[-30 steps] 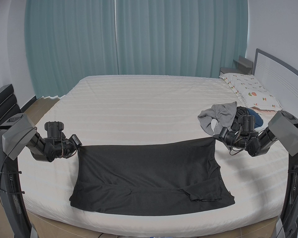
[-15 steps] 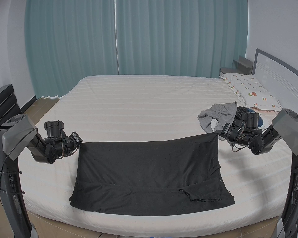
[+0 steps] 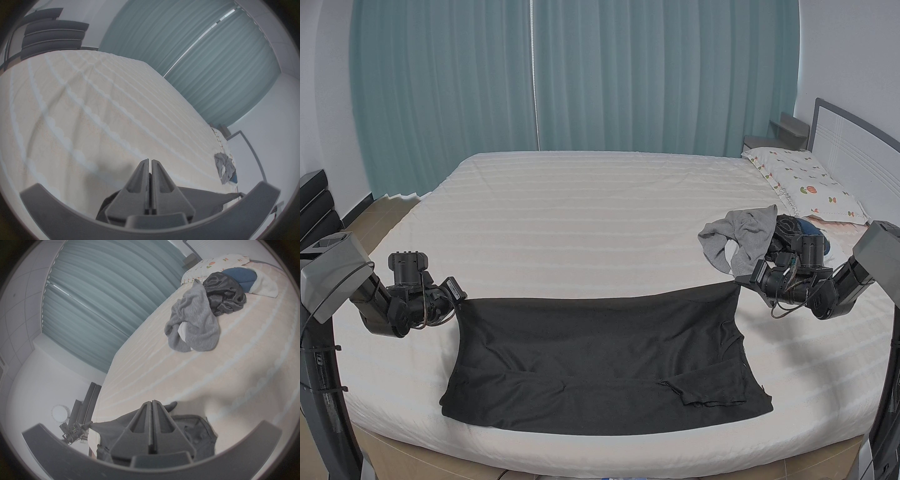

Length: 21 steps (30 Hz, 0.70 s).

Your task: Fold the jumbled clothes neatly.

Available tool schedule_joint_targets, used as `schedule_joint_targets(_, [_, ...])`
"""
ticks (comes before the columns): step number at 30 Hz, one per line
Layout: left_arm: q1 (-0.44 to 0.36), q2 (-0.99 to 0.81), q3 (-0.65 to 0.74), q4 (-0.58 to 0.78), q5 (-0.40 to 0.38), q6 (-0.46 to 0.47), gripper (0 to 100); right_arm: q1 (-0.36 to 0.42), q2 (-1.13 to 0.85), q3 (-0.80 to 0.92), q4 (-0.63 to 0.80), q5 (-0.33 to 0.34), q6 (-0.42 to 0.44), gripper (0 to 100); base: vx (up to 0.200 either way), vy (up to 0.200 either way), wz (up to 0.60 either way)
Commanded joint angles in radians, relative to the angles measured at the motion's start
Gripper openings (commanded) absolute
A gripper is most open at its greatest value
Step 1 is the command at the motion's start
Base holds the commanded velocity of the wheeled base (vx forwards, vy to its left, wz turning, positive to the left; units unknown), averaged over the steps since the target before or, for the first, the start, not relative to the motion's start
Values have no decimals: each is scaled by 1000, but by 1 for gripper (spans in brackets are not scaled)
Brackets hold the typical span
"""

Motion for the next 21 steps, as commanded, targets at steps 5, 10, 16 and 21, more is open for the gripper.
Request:
schedule_joint_targets(5, [4,-53,118,-3,-2,82,0,-9,-46,137,0,17,-100,0,0,0,0])
schedule_joint_targets(10, [4,-69,187,-8,-2,145,0,-14,-46,204,-3,17,-169,0,0,0,0])
schedule_joint_targets(16, [2,-79,273,-8,-2,238,0,-23,-35,255,-1,23,-246,0,0,0,0])
schedule_joint_targets(21, [-2,-70,325,-10,-2,309,0,-23,-15,284,-1,23,-292,0,0,0,0])
